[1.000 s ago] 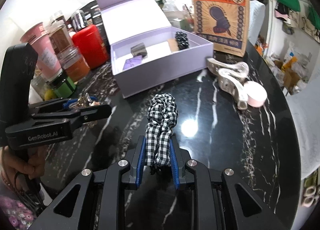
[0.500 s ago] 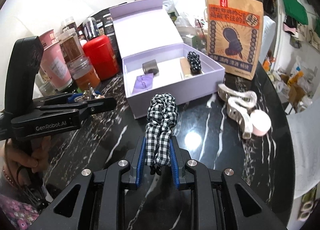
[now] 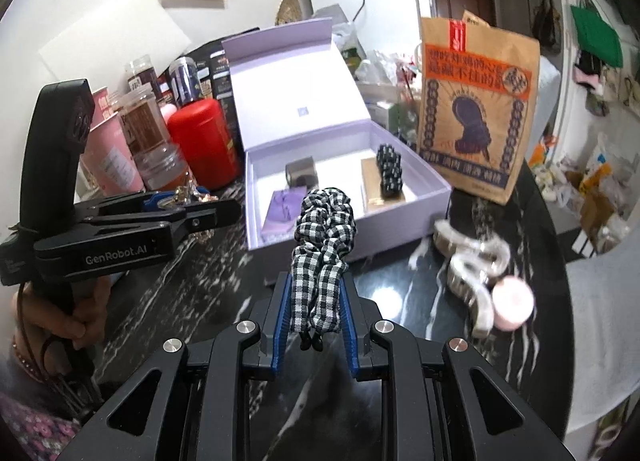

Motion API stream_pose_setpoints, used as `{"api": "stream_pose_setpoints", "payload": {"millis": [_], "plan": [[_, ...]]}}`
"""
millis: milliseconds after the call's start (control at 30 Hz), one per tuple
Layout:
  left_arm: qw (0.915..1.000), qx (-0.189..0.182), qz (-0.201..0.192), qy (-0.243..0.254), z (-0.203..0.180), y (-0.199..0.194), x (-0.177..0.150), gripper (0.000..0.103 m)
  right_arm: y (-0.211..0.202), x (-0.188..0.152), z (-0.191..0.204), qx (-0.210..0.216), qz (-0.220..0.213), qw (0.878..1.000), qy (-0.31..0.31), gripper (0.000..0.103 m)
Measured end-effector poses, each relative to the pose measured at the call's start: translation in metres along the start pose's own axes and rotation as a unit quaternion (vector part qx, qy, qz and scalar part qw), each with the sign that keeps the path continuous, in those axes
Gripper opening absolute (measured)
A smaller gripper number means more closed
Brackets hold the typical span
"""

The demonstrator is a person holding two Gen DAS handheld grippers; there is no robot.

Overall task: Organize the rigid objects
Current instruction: 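Lift the gold clip and gingham scrunchie and carry both toward the lavender box, then lower the gingham scrunchie onto the gold box and open the right tool while the left holds the clip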

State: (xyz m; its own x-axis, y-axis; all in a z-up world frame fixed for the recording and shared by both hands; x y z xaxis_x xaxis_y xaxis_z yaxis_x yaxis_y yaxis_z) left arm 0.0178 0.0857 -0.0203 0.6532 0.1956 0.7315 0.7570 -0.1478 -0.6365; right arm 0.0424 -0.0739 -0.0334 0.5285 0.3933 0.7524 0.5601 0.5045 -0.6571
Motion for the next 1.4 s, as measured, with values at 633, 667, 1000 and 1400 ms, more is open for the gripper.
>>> {"api": "stream_pose_setpoints", "payload": {"millis": [633, 667, 1000, 1400], "plan": [[0.9995, 0.029, 0.001, 0.009, 0.014, 0.027, 0.035, 0.052, 0.02, 0.039, -0.016, -0.015, -0.023, 1.0, 0.002, 0.023], [0.9995, 0.029, 0.001, 0.01, 0.015, 0.029, 0.036, 0.052, 0.022, 0.041, -0.017, -0.016, -0.023, 1.0, 0.002, 0.023], [0.9995, 0.028, 0.002, 0.012, 0.02, 0.047, 0.053, 0.052, 0.043, 0.06, -0.031, -0.013, -0.023, 1.0, 0.014, 0.023], [0.9994, 0.031, 0.003, 0.016, 0.024, 0.067, 0.072, 0.052, 0.06, 0.081, -0.046, -0.016, -0.027, 0.999, 0.013, 0.023]]}}
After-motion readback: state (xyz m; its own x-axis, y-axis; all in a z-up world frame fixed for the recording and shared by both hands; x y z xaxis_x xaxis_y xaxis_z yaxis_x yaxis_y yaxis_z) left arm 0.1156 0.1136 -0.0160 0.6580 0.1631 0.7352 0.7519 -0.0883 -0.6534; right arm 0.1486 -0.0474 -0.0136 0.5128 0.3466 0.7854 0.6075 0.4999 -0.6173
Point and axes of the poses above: each gripper's, at about its wrist camera, not at the fingertips, and y roughly the way its jaws point, z to its left, x to its top, the point moved 2 cm from there along y, roughly the way its jaws point, and after that the axes turned 7 degrees about -x, right-handed, at the moved point
